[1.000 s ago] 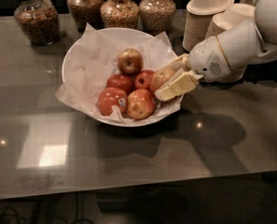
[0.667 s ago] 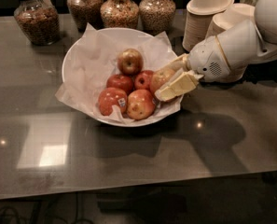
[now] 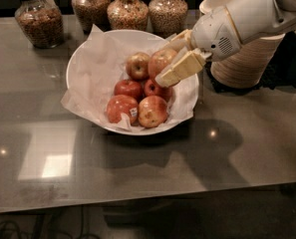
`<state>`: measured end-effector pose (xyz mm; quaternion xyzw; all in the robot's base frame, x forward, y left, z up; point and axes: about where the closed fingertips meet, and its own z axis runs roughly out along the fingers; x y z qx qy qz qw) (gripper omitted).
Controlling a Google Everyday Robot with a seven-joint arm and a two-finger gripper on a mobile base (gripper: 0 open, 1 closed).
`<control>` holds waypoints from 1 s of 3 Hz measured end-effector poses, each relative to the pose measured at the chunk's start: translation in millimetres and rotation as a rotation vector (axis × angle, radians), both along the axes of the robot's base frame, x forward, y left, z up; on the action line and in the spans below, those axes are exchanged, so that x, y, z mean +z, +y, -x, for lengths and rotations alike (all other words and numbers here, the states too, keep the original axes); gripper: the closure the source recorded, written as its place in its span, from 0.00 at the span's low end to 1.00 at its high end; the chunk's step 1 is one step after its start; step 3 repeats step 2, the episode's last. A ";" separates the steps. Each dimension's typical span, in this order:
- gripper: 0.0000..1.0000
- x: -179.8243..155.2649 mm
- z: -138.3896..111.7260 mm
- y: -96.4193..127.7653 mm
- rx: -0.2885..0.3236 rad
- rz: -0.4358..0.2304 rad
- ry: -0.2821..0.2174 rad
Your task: Pick apple from white bowl
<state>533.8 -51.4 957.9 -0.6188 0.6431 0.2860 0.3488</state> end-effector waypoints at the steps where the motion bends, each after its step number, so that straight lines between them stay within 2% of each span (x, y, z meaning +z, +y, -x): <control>1: 1.00 39.7 -0.4 16.4 0.075 -0.017 -0.067; 3: 1.00 39.7 -0.4 16.4 0.075 -0.017 -0.067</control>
Offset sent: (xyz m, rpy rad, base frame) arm -0.0001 0.0133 0.0294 0.0123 -0.0488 0.0614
